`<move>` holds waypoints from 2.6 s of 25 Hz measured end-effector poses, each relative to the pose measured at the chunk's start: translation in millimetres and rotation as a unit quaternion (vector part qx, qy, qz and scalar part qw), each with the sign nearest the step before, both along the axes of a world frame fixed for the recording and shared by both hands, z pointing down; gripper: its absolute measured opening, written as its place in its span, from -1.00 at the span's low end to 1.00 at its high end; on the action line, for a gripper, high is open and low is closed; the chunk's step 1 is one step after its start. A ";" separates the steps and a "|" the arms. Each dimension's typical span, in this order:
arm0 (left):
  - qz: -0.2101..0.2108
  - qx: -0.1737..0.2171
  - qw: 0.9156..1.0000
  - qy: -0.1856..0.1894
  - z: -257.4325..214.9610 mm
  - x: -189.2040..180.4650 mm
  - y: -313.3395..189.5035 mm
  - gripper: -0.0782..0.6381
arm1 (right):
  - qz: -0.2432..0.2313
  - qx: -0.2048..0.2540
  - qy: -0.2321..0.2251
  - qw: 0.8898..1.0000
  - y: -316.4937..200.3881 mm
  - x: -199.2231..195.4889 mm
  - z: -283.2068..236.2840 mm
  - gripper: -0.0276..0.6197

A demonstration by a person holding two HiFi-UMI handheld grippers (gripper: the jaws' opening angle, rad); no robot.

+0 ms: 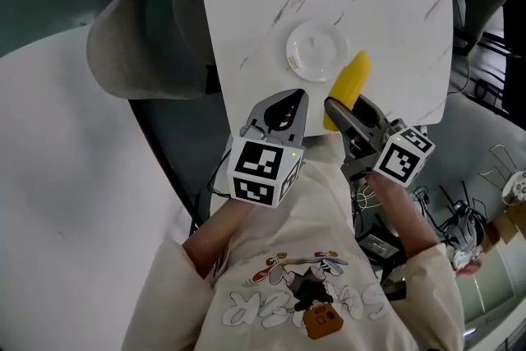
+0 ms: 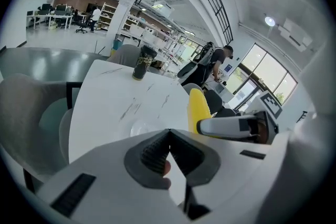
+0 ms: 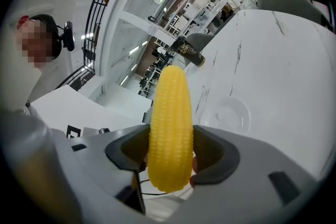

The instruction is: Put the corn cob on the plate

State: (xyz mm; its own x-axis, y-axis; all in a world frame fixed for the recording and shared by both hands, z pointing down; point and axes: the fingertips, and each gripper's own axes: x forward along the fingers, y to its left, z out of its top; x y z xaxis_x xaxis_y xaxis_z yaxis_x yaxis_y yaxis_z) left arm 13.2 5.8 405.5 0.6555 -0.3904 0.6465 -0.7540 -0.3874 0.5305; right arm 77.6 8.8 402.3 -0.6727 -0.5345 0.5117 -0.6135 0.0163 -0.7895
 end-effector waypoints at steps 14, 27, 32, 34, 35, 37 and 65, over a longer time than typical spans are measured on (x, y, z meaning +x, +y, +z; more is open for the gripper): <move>-0.045 -0.036 0.997 -0.042 61.1 1.4 -3.7 -0.76 | -0.033 -0.039 0.053 0.997 -18.3 9.3 68.8 -0.17; -0.089 -0.078 0.991 -0.064 111.8 -5.4 4.1 -0.77 | -0.098 -0.089 0.189 0.973 -12.6 15.4 130.2 -0.17; -0.099 -0.084 0.989 -0.068 120.2 -10.1 6.3 -0.77 | -0.109 -0.096 0.227 0.963 -17.0 14.8 138.5 -0.17; -0.104 -0.087 0.988 -0.070 122.2 -10.3 6.4 -0.77 | -0.113 -0.101 0.241 0.959 -19.1 14.2 139.4 -0.17; -0.105 -0.086 0.988 -0.072 123.0 -10.7 5.7 -0.76 | -0.117 -0.103 0.248 0.956 -20.8 13.3 140.6 -0.17; -0.109 -0.085 0.988 -0.075 123.8 -13.6 4.4 -0.77 | -0.126 -0.107 0.261 0.951 -23.5 10.1 144.8 -0.17; -0.119 -0.075 0.987 -0.072 117.1 -28.6 3.0 -0.77 | -0.119 -0.085 0.282 0.948 -29.9 9.9 131.5 -0.17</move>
